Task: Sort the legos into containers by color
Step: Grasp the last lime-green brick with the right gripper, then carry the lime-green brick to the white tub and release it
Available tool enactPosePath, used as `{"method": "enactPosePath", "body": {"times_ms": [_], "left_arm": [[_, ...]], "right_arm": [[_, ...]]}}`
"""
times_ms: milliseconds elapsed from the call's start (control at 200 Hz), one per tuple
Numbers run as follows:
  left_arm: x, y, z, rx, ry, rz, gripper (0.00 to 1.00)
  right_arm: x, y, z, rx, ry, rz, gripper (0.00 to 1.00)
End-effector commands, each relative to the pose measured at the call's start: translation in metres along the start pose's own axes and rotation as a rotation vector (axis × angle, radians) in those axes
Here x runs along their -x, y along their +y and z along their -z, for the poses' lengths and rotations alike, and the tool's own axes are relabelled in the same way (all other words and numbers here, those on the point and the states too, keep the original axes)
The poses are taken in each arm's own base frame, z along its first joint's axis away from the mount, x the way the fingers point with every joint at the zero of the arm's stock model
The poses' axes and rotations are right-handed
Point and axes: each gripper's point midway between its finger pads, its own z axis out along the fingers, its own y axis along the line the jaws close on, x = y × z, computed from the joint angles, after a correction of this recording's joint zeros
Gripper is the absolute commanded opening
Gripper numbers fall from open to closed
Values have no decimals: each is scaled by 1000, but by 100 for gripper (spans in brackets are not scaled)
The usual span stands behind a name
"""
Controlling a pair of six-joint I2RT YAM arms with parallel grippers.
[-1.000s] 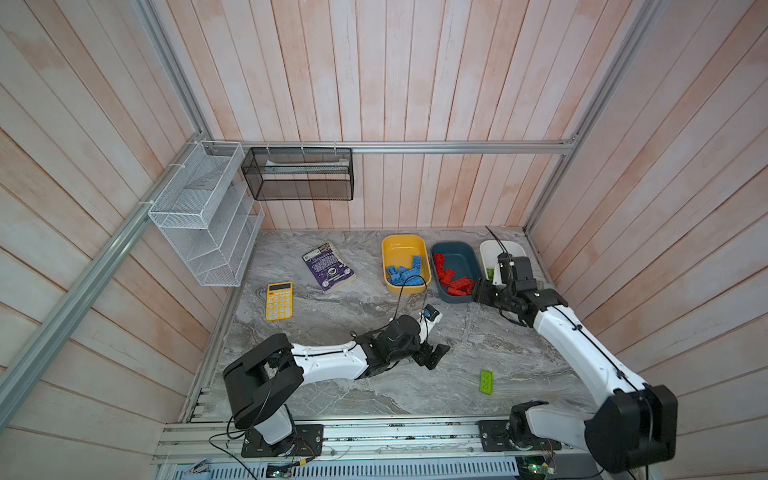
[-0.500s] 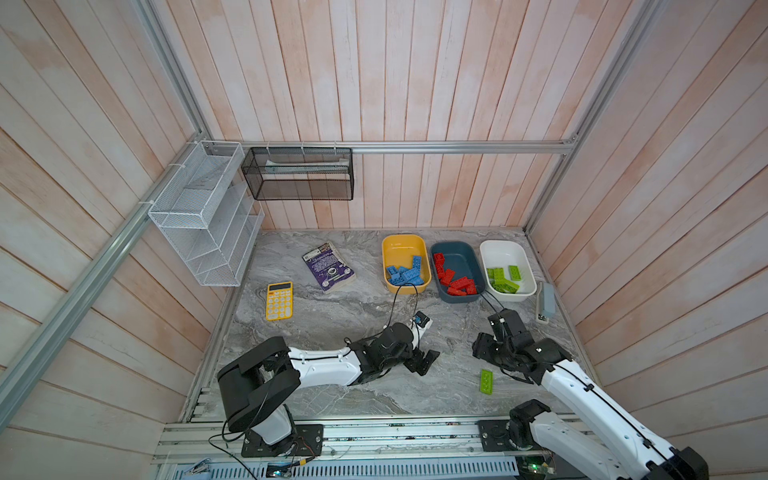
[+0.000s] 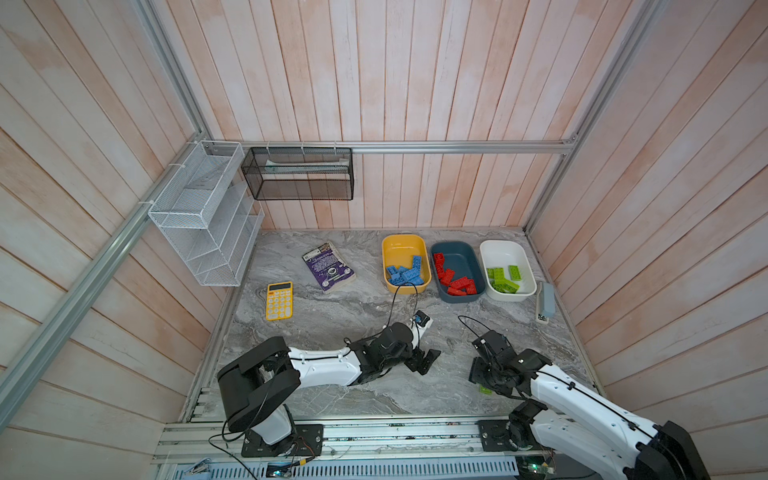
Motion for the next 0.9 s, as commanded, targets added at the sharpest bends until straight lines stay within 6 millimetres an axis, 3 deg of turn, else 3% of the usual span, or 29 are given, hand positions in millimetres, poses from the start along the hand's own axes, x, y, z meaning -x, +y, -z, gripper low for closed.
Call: {"method": "enactPosePath", "body": {"times_ms": [0, 110, 325, 425, 535, 605, 735, 865, 895], "left_arm": [[-3, 0, -2, 1, -5, 1, 96], [-4, 0, -2, 2, -3, 1, 96], [0, 0, 2, 4, -15, 2, 96], [2, -1, 4, 1, -19, 3, 96], [9, -2, 8, -1, -30, 4, 96], [16, -3, 12, 1, -43, -1, 96], [39, -6, 19, 6, -75, -23, 96], [62, -10, 21, 5, -104, -43, 96], [67, -10, 21, 3, -111, -45, 96]], "right_arm": [[-2, -2, -6, -14, 1, -9, 59], [-4, 2, -10, -6, 12, 6, 51], [-2, 11, -9, 27, 10, 16, 25], [6, 19, -4, 46, -12, 18, 21], [21, 41, 8, 105, -46, 35, 20], [36, 59, 22, 153, -76, 56, 20], [81, 90, 56, 195, -162, 89, 20], [137, 105, 85, 242, -236, 77, 20], [156, 99, 90, 239, -261, 45, 20]]}}
